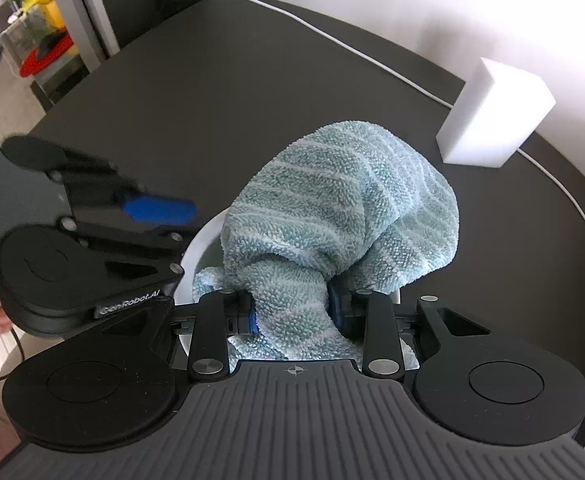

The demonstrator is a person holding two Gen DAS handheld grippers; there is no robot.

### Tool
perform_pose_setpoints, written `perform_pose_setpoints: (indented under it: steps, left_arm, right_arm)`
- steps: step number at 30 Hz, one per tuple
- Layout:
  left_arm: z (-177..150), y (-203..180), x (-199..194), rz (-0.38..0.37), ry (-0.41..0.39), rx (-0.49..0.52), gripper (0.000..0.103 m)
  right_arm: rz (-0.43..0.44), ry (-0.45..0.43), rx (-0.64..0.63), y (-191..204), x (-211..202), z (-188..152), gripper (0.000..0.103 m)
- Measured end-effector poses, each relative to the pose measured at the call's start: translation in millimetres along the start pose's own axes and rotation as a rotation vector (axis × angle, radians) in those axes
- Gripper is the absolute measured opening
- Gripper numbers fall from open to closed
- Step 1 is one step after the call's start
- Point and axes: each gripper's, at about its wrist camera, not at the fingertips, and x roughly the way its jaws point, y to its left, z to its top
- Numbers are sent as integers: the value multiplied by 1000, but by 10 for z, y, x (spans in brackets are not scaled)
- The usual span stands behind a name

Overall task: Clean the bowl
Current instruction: 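Lift the towel with the right gripper while the left gripper approaches the bowl rim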

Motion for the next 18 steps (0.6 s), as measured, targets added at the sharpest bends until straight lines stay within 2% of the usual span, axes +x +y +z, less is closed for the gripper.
perform_pose_setpoints:
  steps: [1, 4, 5, 7, 11, 15, 18]
  left_arm:
    - [43, 48, -52, -4, -10, -32, 30]
    - [128, 51, -230, -30, -51, -33, 45]
    - [145, 32, -299, -27, -65, -33, 46]
    - [163, -23, -382, -23, -80, -22, 56]
    - [135, -185, -483, -5, -90, 34, 57]
    - [95, -235, -333, 93, -52, 73, 54]
    - [109, -206, -273, 85, -39, 60, 52]
  right_arm:
    - [7, -1, 13, -20, -6, 1, 33]
    - [14, -2, 27, -56, 8, -10, 34]
    - [15, -3, 30, -60, 11, -13, 34]
    - [17, -2, 38, -64, 13, -12, 34]
    - [13, -5, 45, -50, 9, -17, 35]
    - [3, -8, 38, -25, 1, -30, 35]
    - [8, -11, 41, -32, -30, -24, 35]
